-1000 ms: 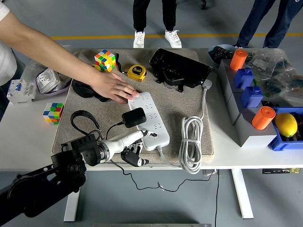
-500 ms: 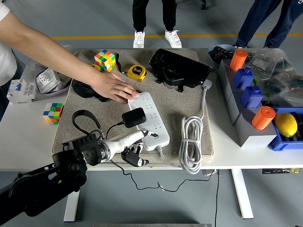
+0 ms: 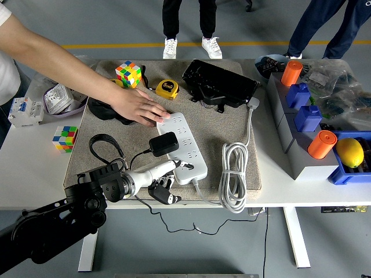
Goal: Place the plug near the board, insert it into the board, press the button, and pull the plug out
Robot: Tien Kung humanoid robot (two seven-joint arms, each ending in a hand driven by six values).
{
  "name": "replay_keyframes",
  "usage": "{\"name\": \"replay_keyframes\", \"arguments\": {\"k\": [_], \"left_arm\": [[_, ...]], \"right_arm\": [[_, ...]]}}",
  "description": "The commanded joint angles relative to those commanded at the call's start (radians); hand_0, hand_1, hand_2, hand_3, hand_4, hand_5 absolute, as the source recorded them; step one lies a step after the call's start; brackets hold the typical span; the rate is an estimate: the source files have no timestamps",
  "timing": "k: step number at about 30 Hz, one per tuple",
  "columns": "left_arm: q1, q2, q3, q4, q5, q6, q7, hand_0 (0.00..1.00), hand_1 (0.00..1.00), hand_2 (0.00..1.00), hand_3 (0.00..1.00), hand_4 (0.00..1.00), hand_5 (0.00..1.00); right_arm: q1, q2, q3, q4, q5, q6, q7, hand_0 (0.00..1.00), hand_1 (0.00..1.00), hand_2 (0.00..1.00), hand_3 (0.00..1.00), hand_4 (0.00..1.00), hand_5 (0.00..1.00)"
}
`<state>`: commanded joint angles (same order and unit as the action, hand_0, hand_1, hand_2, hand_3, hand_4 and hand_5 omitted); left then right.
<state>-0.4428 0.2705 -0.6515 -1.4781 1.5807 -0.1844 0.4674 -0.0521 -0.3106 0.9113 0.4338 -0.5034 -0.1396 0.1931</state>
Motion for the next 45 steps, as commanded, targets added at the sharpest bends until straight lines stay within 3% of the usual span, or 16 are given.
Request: {"name": "replay_keyframes", "arguments": {"k": [11,12,13,18,19,24,25,30,31,36,37,45], "left_arm": [[0.008,0.004,-0.034,-0.027,-0.031,0.027,-0.051,0.049,0.044,0.14,0.886,0.774,0.002],[0.009,0.004,-0.036,-0.026,-0.041,0.044,-0.072,0.049,0.044,0.14,0.886,0.774,0.002],[0.011,0.004,-0.038,-0.025,-0.048,0.062,-0.093,0.06,0.046,0.19,0.884,0.702,0.002],[0.027,-0.002,-0.054,-0.018,-0.083,0.169,-0.211,0.06,0.046,0.19,0.884,0.702,0.002],[0.03,-0.006,-0.06,-0.015,-0.092,0.189,-0.238,0.167,0.137,0.373,0.738,0.769,0.148],[0.04,-0.02,-0.074,0.001,-0.127,0.296,-0.362,0.167,0.137,0.373,0.738,0.769,0.148],[0.04,-0.022,-0.074,0.004,-0.128,0.31,-0.378,0.325,0.458,0.535,0.642,0.903,0.371],[0.037,-0.029,-0.079,0.022,-0.091,0.364,-0.443,0.325,0.458,0.535,0.642,0.903,0.371],[0.034,-0.032,-0.079,0.027,-0.07,0.384,-0.462,0.607,0.667,0.678,0.686,0.966,0.424],[0.022,-0.044,-0.082,0.056,0.023,0.419,-0.476,0.607,0.667,0.678,0.686,0.966,0.424],[0.02,-0.045,-0.082,0.062,0.036,0.42,-0.472,0.719,0.763,0.794,0.786,0.998,0.452],[-0.001,-0.058,-0.073,0.126,0.203,0.437,-0.451,0.735,0.771,0.811,0.808,0.998,0.466]], "right_arm": [[0.0,0.001,0.001,0.001,-0.001,0.0,0.001,0.599,0.604,0.554,0.545,0.752,0.243],[0.0,0.001,0.001,0.0,-0.001,0.0,0.001,0.599,0.604,0.554,0.545,0.752,0.243],[0.0,0.002,0.001,0.0,-0.001,0.0,0.001,0.601,0.605,0.553,0.545,0.751,0.242],[0.001,0.003,0.001,0.0,-0.002,0.001,0.001,0.601,0.605,0.553,0.545,0.751,0.242],[0.001,0.004,0.001,0.0,-0.002,0.0,0.001,0.601,0.604,0.553,0.545,0.751,0.241],[0.001,0.005,0.001,0.001,-0.002,0.0,0.001,0.601,0.604,0.553,0.545,0.751,0.241],[0.001,0.004,0.0,0.001,-0.002,0.0,0.001,0.599,0.604,0.553,0.545,0.751,0.241],[0.003,0.004,0.001,0.001,-0.002,0.0,0.002,0.599,0.604,0.553,0.545,0.751,0.241],[0.003,0.004,0.001,0.002,-0.001,0.0,0.002,0.599,0.605,0.553,0.545,0.751,0.24],[0.004,0.001,0.001,0.006,-0.004,0.0,0.001,0.599,0.605,0.553,0.545,0.751,0.24],[0.004,0.001,0.001,0.007,-0.005,0.0,0.001,0.6,0.605,0.553,0.545,0.751,0.24],[0.012,-0.002,-0.009,0.007,-0.001,0.0,0.001,0.6,0.604,0.553,0.545,0.752,0.24]]}}
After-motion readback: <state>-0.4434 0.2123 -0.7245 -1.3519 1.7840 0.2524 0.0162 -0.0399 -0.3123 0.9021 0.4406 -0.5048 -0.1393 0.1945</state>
